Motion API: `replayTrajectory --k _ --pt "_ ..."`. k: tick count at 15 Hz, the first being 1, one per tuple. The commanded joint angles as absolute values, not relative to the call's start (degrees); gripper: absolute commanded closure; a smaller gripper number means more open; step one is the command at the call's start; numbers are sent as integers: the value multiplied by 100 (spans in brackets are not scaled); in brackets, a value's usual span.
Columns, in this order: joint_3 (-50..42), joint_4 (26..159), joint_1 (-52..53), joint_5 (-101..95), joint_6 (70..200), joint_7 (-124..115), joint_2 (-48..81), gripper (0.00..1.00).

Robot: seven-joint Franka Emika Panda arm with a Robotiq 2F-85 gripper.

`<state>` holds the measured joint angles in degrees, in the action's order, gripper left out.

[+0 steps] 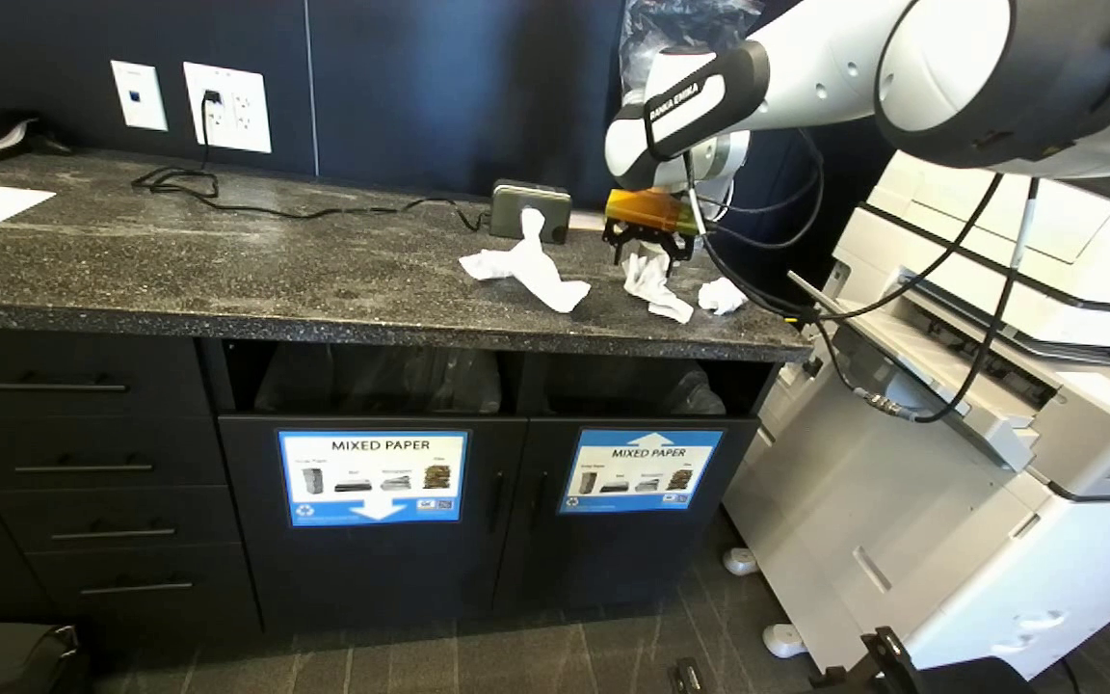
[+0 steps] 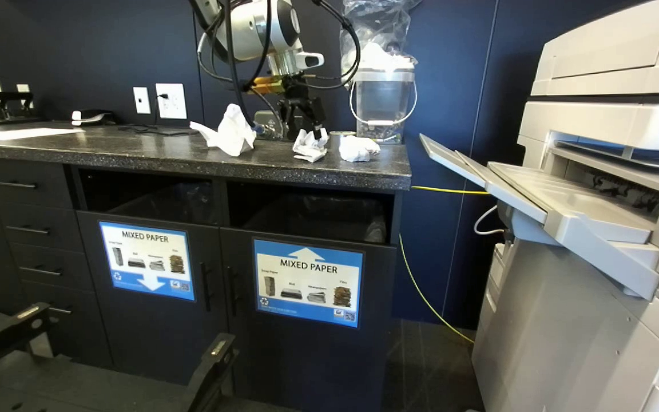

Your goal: Put the tissue in the trash can.

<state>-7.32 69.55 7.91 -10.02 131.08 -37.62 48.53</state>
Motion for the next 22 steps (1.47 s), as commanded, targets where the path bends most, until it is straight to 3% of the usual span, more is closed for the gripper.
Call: replayTrajectory --k 1,4,5,6,14,22 --pt "-878 6621 834 -1031 13276 -3616 5150 0" --pt "-931 6587 833 -1028 13367 -3596 5235 0" --pt "-946 6603 837 -1038 13419 -3583 5251 18" --pt "-952 6590 832 -1034 13449 -3551 5273 27" --pt "-1011 6529 822 -1003 13498 -3440 5314 85" --pt "-874 6818 734 -904 12917 -2908 5066 87"
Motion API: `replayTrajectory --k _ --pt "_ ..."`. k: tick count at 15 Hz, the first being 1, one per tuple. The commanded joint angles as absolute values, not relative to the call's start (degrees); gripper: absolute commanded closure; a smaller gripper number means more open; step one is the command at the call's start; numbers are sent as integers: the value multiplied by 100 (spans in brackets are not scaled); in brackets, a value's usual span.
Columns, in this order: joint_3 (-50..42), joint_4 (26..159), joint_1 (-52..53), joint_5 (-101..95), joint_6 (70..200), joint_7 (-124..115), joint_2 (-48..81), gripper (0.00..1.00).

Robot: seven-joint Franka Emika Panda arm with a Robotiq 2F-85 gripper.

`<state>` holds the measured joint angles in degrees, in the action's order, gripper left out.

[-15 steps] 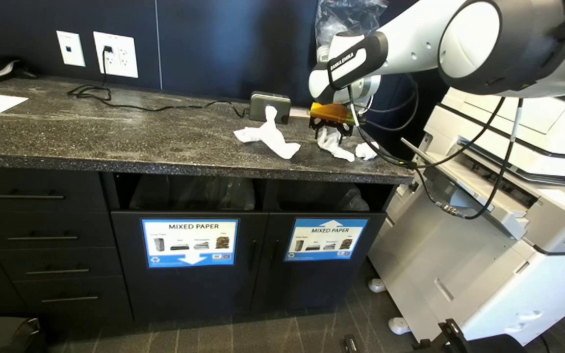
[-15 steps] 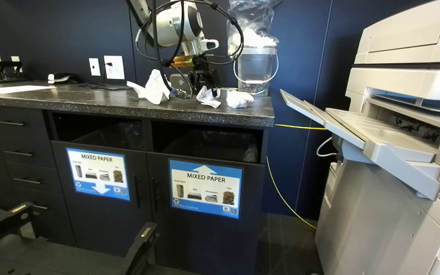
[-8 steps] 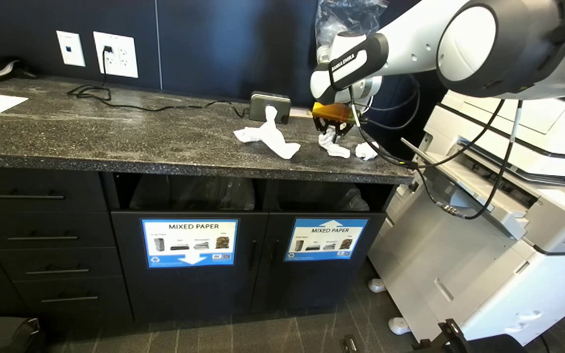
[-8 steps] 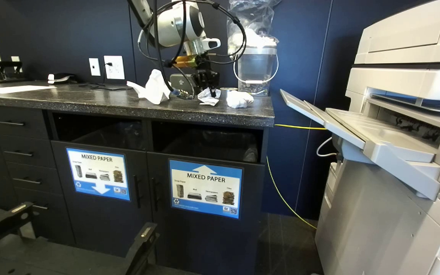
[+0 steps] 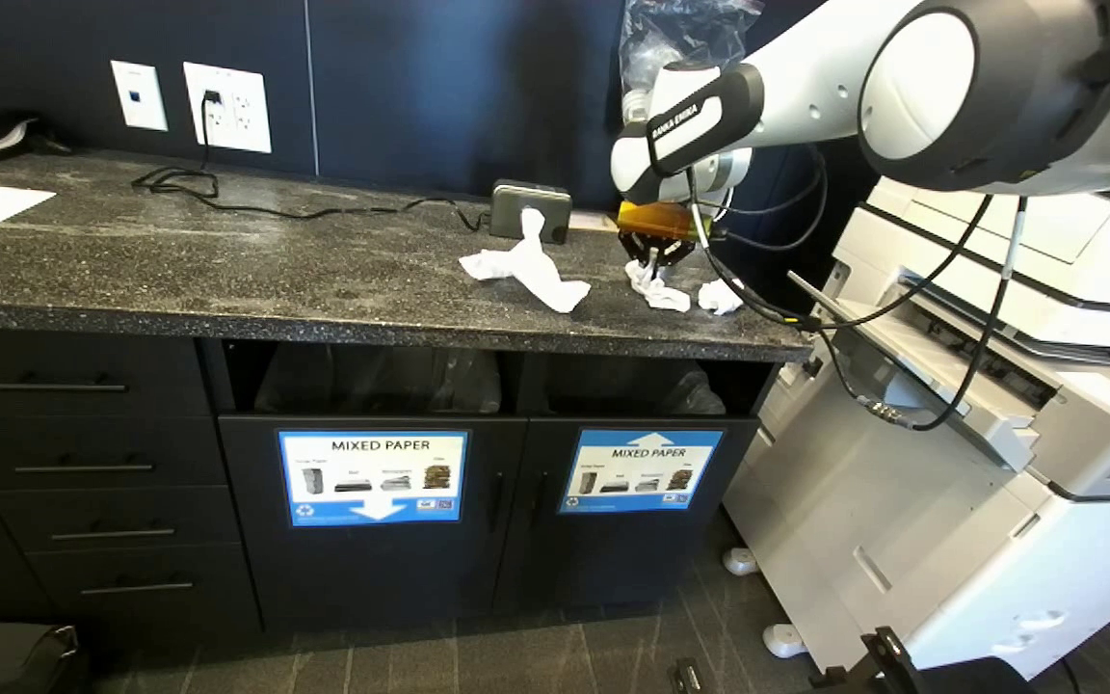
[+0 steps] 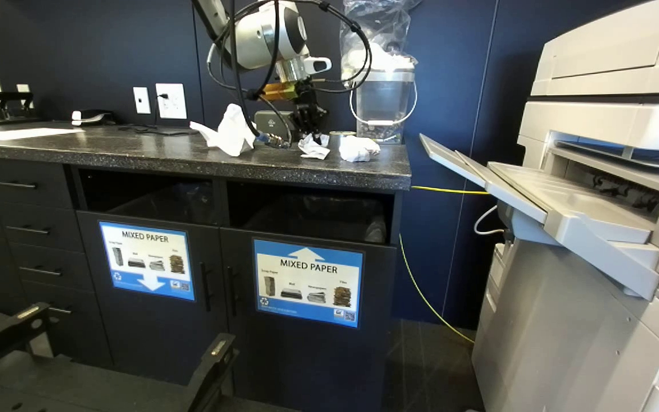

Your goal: Put the tissue in the trash can.

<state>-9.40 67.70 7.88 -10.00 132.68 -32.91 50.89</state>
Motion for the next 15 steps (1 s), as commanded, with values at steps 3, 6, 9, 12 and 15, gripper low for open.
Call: replayTrajectory --k 3,6,9,12,15 --pt "-764 7153 638 -819 12694 -2474 4775 87" --pt "-584 7750 491 -661 12639 -1989 4328 87" --pt "-454 8661 353 -493 12807 -1620 3719 87" --pt "-388 9474 239 -360 12798 -1360 3111 88" --pt "-383 10347 167 -335 12921 -1272 2501 88"
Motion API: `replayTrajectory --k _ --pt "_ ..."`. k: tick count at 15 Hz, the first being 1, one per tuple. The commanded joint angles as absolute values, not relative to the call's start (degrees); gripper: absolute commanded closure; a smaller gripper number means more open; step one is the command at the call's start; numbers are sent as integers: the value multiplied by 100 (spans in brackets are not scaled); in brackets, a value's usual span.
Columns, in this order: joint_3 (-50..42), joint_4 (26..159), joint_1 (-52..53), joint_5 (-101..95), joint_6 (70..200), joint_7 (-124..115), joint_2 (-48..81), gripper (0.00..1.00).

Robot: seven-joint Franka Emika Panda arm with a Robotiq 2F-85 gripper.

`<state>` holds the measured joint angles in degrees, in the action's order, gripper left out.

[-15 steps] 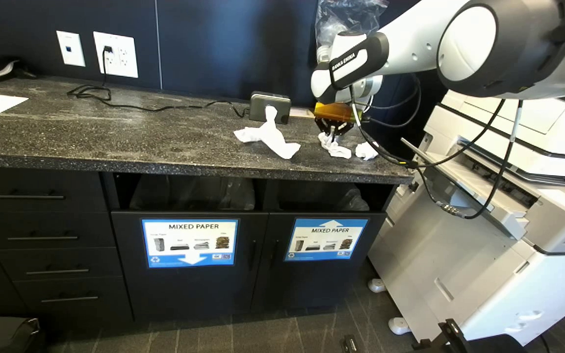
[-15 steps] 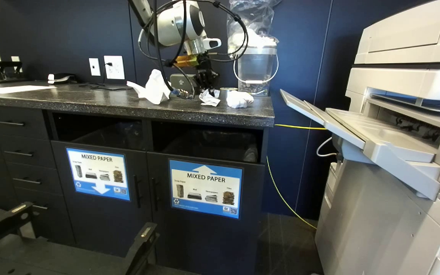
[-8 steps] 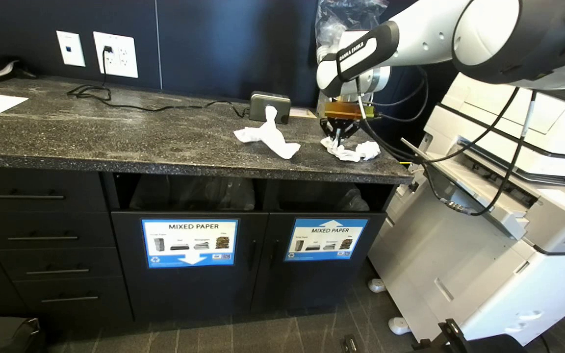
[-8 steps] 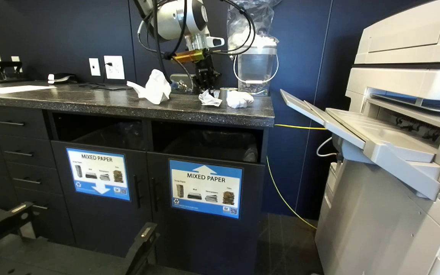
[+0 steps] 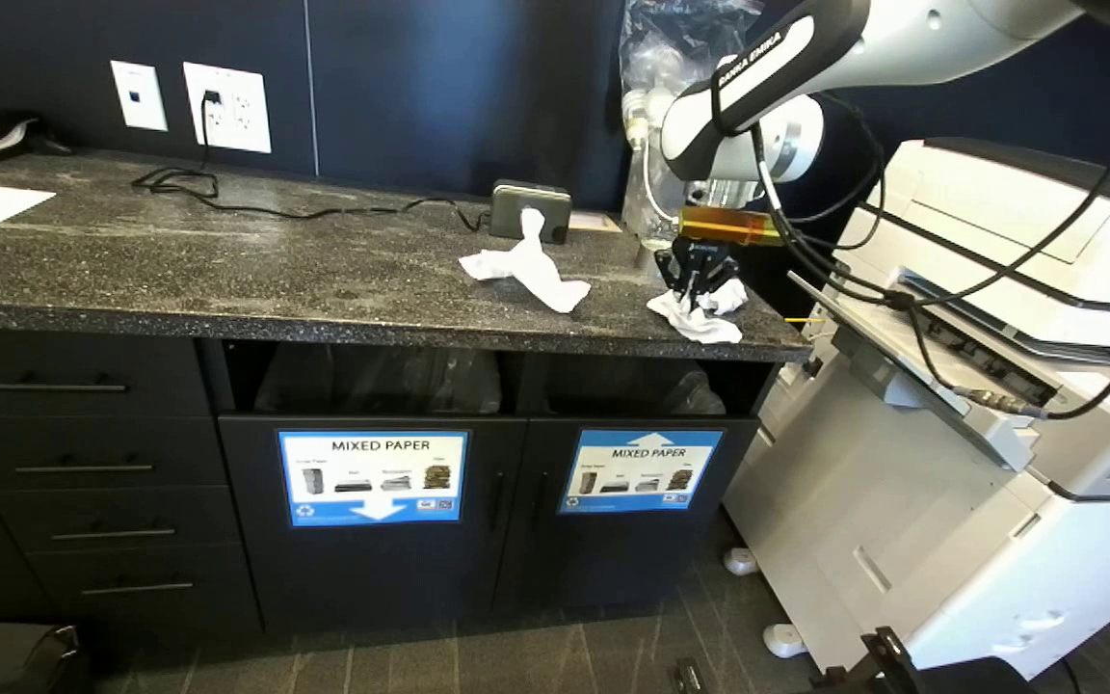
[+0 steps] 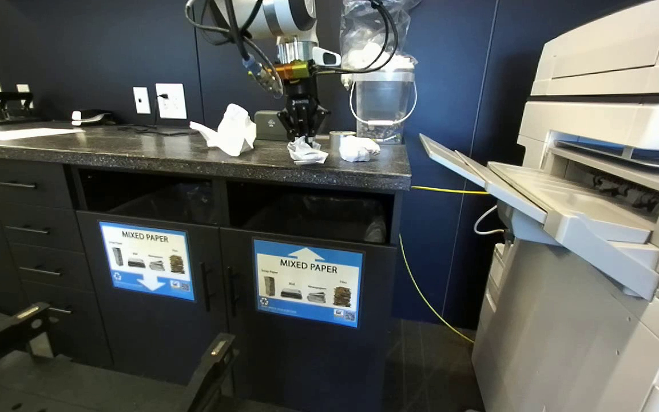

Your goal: Put the tissue in the trash can.

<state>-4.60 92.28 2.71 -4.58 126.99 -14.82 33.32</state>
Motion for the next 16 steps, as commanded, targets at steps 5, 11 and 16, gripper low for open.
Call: replayTrajectory --k 5,11,16 --pt "-376 11824 55 -267 13171 -1100 1432 88" --pt "-379 13743 -166 86 13810 -468 165 88" --pt "-294 15466 -141 1386 15224 808 -502 88"
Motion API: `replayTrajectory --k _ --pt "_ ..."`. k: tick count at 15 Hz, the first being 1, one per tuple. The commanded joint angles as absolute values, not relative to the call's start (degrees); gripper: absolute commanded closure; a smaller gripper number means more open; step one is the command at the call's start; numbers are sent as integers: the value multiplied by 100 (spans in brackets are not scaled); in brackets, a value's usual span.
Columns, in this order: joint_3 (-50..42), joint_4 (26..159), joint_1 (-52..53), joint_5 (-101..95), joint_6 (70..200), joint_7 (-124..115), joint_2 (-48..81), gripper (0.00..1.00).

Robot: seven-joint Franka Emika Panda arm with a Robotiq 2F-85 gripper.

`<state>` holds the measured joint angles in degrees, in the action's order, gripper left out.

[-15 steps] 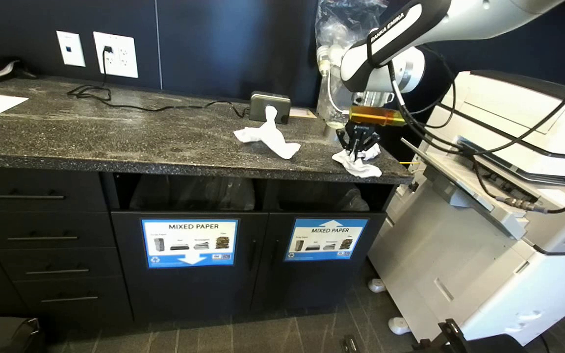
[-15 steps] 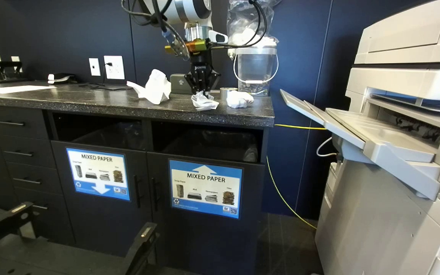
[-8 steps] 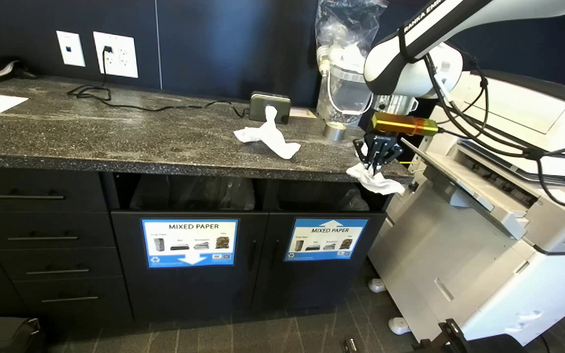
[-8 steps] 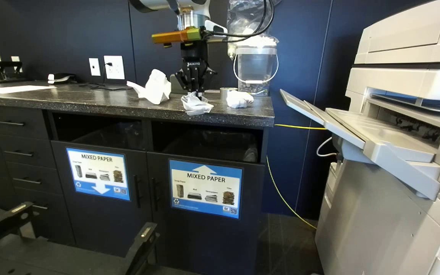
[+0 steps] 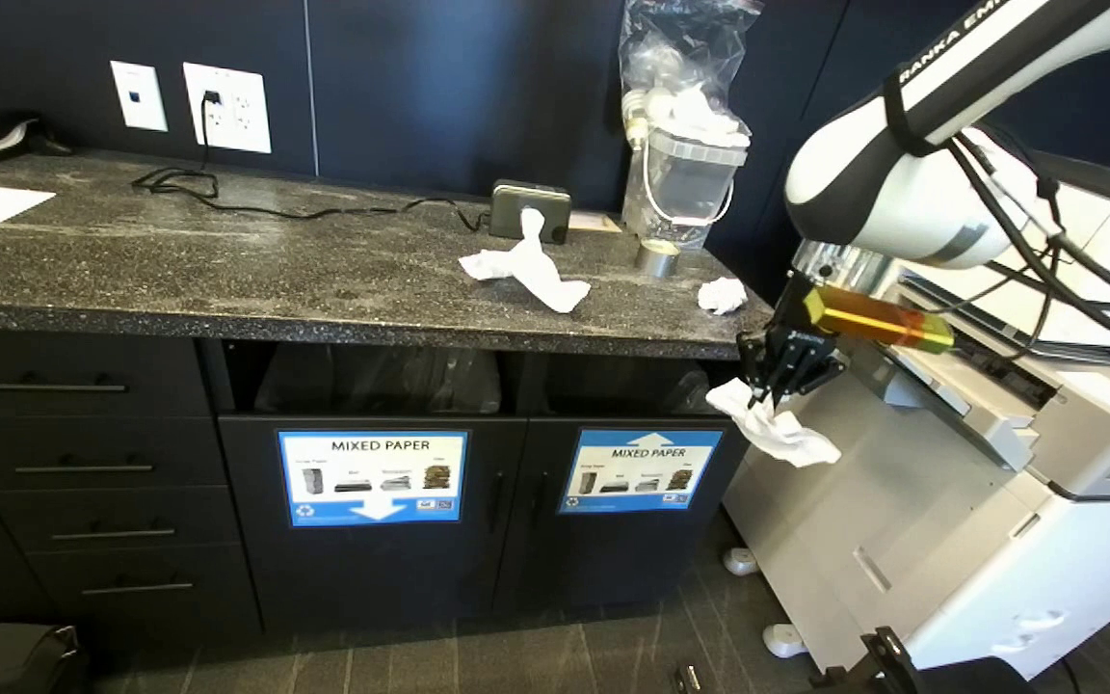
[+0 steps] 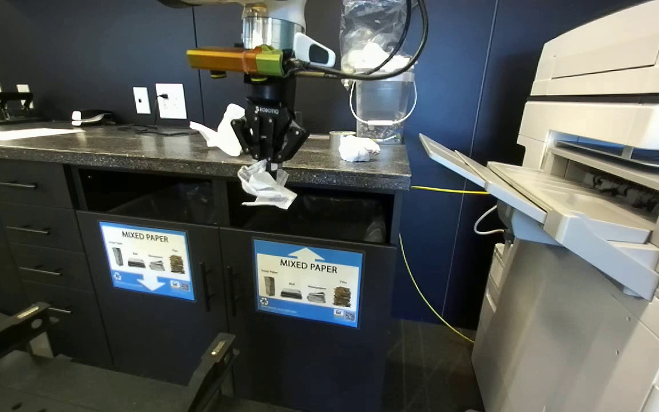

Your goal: Put the tissue in the trash can.

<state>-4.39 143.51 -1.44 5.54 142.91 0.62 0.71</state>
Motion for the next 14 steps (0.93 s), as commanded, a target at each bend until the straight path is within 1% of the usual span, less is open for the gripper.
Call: replayTrajectory --k 1,4,5,8,14 --pt "-255 15719 -61 1825 15514 1122 -531 88" --pt "-90 16327 302 3341 16177 2216 -693 88" --pt "-104 15889 460 3851 16161 2644 -298 88" --pt "105 15932 804 5195 16279 3749 -310 88" --pt "472 15903 1250 6481 16580 5330 96 88"
